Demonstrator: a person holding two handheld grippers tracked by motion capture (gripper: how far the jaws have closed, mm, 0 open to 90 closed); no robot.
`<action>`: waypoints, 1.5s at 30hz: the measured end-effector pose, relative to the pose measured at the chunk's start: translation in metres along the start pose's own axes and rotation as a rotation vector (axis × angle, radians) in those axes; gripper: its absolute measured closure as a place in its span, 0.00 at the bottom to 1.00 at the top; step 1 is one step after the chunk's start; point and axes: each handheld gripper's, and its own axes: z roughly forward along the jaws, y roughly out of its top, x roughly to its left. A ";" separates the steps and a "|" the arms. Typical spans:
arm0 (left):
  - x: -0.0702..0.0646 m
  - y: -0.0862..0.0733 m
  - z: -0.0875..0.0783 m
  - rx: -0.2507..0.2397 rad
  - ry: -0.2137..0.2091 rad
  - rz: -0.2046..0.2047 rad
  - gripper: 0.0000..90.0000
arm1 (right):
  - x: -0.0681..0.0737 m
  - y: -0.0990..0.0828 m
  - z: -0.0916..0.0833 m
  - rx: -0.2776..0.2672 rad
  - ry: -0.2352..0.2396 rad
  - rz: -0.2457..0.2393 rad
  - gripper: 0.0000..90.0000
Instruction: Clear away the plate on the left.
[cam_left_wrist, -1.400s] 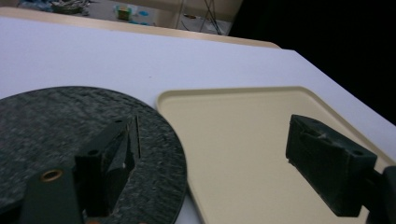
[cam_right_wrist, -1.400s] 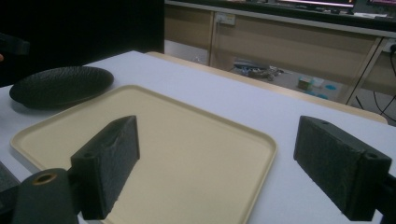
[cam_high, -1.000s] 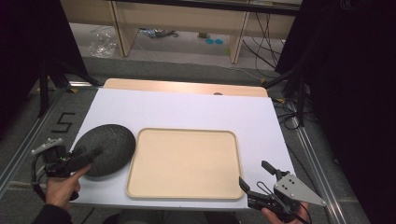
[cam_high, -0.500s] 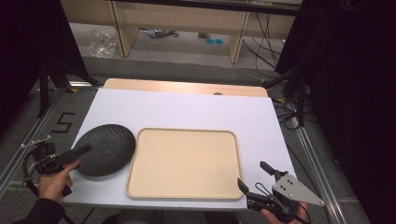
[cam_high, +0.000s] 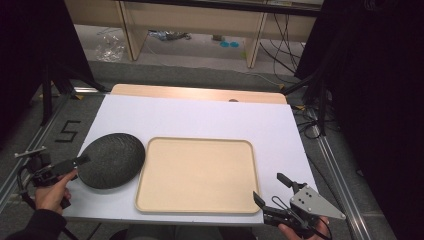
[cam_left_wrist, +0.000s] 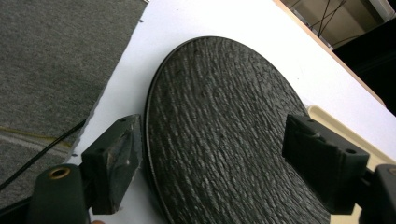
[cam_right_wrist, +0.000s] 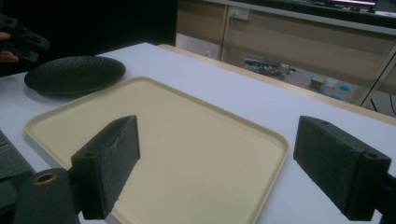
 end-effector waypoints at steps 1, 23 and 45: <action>0.001 -0.001 0.002 0.008 0.013 0.014 0.23 | 0.000 0.000 -0.001 0.012 -0.012 -0.011 0.17; 0.021 -0.004 0.019 0.075 -0.062 -0.169 0.31 | 0.004 0.001 0.001 0.036 0.014 -0.044 0.17; 0.029 -0.008 0.021 0.091 -0.119 -0.233 0.47 | 0.006 0.000 0.005 0.046 0.036 -0.087 0.17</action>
